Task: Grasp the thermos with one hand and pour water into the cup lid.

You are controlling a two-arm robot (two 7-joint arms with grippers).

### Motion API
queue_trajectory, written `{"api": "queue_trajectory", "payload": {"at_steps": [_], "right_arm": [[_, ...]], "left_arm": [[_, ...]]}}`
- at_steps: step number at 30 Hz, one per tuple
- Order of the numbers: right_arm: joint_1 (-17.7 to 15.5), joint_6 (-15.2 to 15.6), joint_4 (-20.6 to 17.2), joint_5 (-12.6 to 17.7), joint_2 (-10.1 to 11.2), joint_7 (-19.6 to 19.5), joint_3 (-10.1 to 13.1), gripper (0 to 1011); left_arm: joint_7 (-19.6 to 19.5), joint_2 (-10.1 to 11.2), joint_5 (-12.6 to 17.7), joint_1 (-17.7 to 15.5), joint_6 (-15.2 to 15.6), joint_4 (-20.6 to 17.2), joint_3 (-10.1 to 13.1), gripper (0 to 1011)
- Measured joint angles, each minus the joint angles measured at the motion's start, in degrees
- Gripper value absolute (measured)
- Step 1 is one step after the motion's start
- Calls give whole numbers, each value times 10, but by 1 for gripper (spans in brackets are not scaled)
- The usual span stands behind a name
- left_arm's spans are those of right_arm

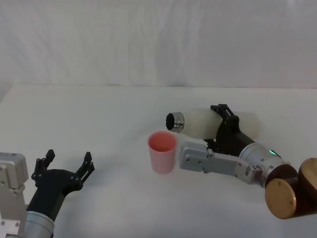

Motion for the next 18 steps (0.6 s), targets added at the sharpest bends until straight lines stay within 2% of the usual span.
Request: {"api": "queue_trajectory", "payload": {"at_steps": [9, 18], "right_arm": [[8, 4, 7, -26, 1, 0, -11, 959], [13, 7, 11, -39, 1, 2, -14, 959]], "left_arm": [[0, 0, 0, 0, 0, 0, 0, 1001], [0, 0, 0, 0, 0, 0, 0, 1001]]}}
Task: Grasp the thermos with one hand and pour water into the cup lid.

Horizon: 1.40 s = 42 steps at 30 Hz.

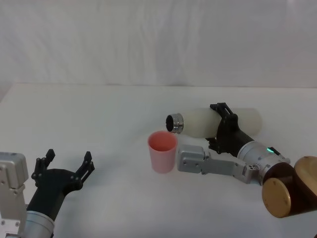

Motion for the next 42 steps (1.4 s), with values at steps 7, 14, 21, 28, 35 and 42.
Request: {"api": "queue_trajectory", "payload": {"at_steps": [7, 14, 21, 28, 35, 42], "right_arm": [[2, 0, 1, -5, 0, 3, -2, 959], [8, 0, 3, -11, 2, 8, -6, 959], [10, 0, 3, -24, 7, 11, -13, 959], [14, 1, 2, -38, 11, 13, -21, 959], [16, 2, 0, -48, 14, 15, -25, 959], [18, 4, -1, -53, 15, 17, -27, 959]], "left_arm": [[0, 0, 0, 0, 0, 0, 0, 1001], [0, 0, 0, 0, 0, 0, 0, 1001], [0, 0, 0, 0, 0, 0, 0, 1001], [0, 0, 0, 0, 0, 0, 0, 1001], [0, 0, 0, 0, 0, 0, 0, 1001], [0, 0, 0, 0, 0, 0, 0, 1001]]}}
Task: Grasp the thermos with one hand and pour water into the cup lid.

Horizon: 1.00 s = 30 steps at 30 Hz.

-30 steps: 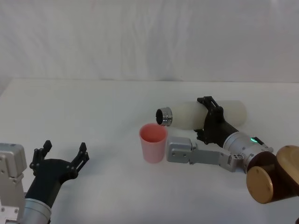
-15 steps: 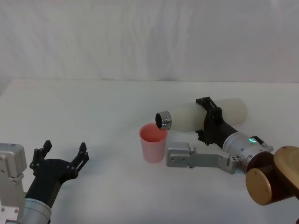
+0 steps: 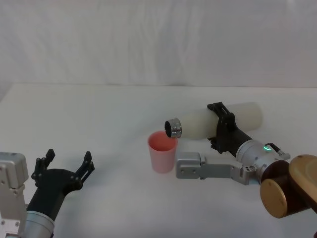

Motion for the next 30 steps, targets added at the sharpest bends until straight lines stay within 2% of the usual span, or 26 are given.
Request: {"api": "queue_trajectory", "payload": {"at_steps": [30], "right_arm": [[7, -1, -2, -17, 7, 7, -9, 959]], "left_arm": [[0, 0, 0, 0, 0, 0, 0, 1001]]}}
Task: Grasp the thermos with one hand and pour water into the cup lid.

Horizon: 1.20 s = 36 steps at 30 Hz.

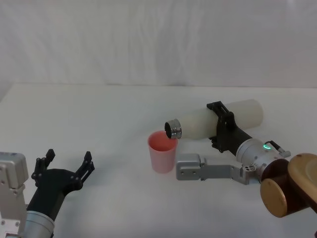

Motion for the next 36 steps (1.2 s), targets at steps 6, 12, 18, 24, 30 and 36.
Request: {"api": "queue_trajectory", "payload": {"at_steps": [6, 12, 18, 24, 30, 36], "right_arm": [[2, -1, 1, -3, 1, 2, -2, 959], [4, -1, 1, -7, 3, 4, -5, 959], [6, -2, 1, -11, 5, 6, -8, 959], [8, -2, 0, -14, 6, 7, -10, 959], [10, -2, -1, -16, 8, 10, -12, 959], [11, -2, -2, -20, 11, 11, -14, 959]], "left_arm": [[0, 0, 0, 0, 0, 0, 0, 1001], [0, 0, 0, 0, 0, 0, 0, 1001], [0, 0, 0, 0, 0, 0, 0, 1001], [0, 0, 0, 0, 0, 0, 0, 1001], [0, 0, 0, 0, 0, 0, 0, 1001], [0, 0, 0, 0, 0, 0, 0, 1001]]}}
